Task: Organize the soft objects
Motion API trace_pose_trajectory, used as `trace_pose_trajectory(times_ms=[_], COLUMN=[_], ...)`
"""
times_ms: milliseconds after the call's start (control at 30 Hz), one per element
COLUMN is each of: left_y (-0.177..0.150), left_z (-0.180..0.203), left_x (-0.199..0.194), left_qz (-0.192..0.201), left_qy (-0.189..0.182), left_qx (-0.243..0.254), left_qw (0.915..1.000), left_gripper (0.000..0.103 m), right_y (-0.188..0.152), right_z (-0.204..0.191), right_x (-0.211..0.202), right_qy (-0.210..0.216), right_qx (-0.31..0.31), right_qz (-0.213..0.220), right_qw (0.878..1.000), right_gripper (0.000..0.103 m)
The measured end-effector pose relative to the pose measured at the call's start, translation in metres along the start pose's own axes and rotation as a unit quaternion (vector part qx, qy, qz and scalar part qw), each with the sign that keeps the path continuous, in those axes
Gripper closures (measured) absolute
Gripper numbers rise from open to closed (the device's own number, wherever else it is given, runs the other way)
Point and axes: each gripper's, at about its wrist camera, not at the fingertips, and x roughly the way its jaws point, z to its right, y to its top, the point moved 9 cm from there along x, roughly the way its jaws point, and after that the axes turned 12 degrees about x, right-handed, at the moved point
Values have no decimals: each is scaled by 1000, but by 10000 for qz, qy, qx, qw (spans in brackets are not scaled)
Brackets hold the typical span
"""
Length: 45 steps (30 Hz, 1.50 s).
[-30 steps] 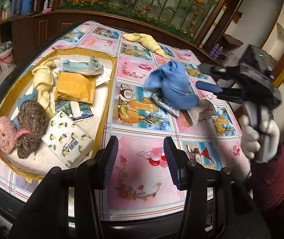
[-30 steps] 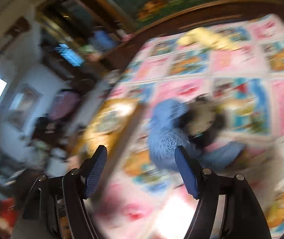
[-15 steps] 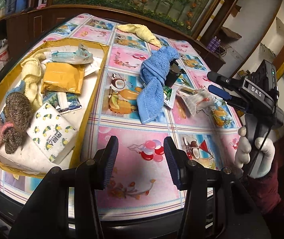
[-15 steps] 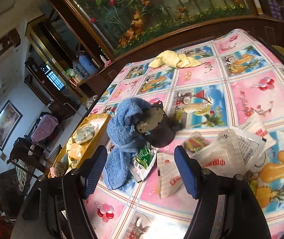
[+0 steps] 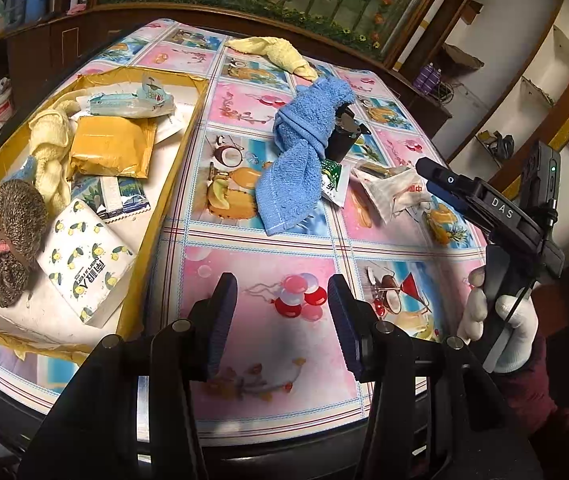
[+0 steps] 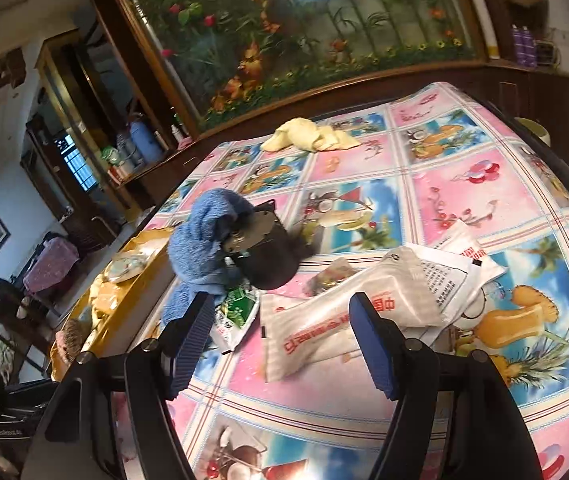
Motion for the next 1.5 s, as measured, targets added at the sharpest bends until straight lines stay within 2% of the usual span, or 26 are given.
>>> trace_pose_trajectory(times_ms=[300,1067,1367,1500], left_y=[-4,-12,-12,-11], left_z=[4,14,18,23], left_x=[14,36,24,16], left_qz=[-148,-335,-232,-157], left_qy=[-94,-294,-311,-90], left_qx=[-23,0,-23,128], left_qw=[9998,9990,9992,9998], left_gripper=[56,56,56,56], right_y=[-2,-16,-8,-6], right_z=[9,21,22,22], right_x=[8,26,17,13], right_qy=[-259,-620,-738,-903], right_qx=[-5,60,34,-59], right_qz=[13,-432,-124,24], right_qw=[9997,9971,9972,9959], right_gripper=[33,31,31,31])
